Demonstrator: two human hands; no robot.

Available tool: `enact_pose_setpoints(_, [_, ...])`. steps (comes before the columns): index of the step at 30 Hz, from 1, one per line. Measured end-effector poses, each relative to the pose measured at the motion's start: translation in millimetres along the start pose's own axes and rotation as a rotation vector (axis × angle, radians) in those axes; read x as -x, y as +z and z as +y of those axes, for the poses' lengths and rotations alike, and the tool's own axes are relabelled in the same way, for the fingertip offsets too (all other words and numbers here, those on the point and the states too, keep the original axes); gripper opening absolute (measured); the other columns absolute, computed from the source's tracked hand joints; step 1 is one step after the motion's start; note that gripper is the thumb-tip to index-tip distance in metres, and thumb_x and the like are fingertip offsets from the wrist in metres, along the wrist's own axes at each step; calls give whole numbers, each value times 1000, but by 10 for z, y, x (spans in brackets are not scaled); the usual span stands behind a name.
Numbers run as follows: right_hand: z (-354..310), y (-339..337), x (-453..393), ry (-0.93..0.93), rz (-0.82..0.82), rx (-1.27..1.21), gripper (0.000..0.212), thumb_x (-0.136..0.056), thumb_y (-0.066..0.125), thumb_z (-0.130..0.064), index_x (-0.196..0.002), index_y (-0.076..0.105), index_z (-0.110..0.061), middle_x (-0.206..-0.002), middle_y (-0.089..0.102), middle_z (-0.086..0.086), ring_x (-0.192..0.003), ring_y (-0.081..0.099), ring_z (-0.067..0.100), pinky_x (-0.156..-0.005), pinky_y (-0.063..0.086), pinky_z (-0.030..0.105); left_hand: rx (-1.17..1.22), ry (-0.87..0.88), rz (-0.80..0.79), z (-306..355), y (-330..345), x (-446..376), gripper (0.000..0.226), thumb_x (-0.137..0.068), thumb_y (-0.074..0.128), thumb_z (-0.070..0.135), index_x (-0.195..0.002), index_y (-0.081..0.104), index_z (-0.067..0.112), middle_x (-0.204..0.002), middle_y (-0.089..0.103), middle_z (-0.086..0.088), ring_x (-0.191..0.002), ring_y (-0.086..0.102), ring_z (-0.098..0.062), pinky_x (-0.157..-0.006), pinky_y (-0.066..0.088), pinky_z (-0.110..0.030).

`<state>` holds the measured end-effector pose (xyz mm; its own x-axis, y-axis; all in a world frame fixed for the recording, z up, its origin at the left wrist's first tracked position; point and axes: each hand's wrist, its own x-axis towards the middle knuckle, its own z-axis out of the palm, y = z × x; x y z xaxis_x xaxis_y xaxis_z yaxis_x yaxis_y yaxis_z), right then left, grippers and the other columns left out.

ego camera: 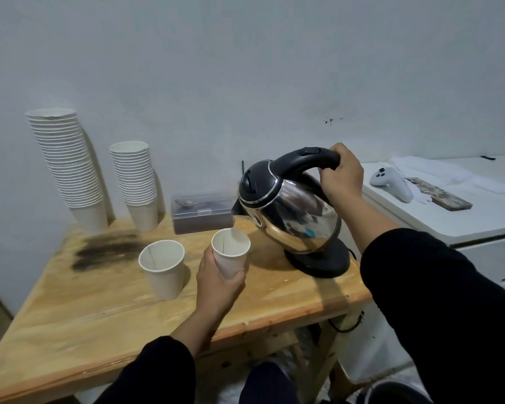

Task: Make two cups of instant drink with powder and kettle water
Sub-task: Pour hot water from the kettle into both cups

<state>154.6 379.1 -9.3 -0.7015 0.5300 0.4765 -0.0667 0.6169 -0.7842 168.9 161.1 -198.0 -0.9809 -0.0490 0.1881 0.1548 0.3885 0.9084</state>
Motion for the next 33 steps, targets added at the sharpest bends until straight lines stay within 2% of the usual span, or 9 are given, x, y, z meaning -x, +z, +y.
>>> enact_pose_setpoints(4, [-90, 10, 7, -95, -28, 58, 32, -68, 40, 10, -82, 47, -18, -88, 50, 5, -78, 45, 23, -56, 32, 23, 4, -1, 3, -17, -5, 11, 82, -68, 79, 30, -136, 32, 28, -129, 49, 3, -113, 48, -17, -91, 49, -38])
enact_pose_setpoints(7, [-122, 25, 7, -154, -38, 84, 33, -66, 40, 11, -81, 47, -17, -86, 49, 4, -78, 44, 23, -56, 31, 23, 1, -6, -4, -21, 1, 14, 81, -69, 79, 30, -136, 33, 27, -129, 50, 3, -111, 48, -16, -88, 49, -35])
enact_pose_setpoints(10, [-136, 46, -6, -197, -58, 102, 33, -64, 42, 12, -79, 47, -17, -84, 49, 4, -78, 44, 23, -56, 32, 25, 1, -18, -3, -27, 0, 13, 82, -68, 79, 30, -135, 33, 29, -128, 51, 3, -109, 50, -16, -89, 51, -39])
enact_pose_setpoints(14, [-170, 76, -15, -250, -85, 112, 34, -62, 42, 12, -78, 47, -17, -84, 50, 4, -79, 46, 25, -64, 33, 29, -5, -37, 2, -22, 4, 18, 84, -67, 79, 30, -136, 31, 29, -129, 50, 2, -110, 50, -17, -89, 53, -40])
enact_pose_setpoints(21, [-211, 127, -48, -341, -104, 186, 35, -61, 42, 12, -78, 46, -19, -83, 48, 3, -83, 43, 25, -70, 31, 31, -14, -48, 5, -26, 7, 20, 86, -67, 80, 31, -137, 30, 28, -131, 50, 1, -111, 51, -18, -90, 53, -41])
enact_pose_setpoints(33, [-241, 170, -57, -409, -82, 222, 37, -62, 47, 13, -77, 44, -20, -81, 45, 1, -81, 39, 21, -73, 25, 29, -30, -39, 10, -15, 6, 13, 85, -67, 81, 30, -138, 33, 23, -133, 51, 0, -113, 52, -19, -91, 52, -39])
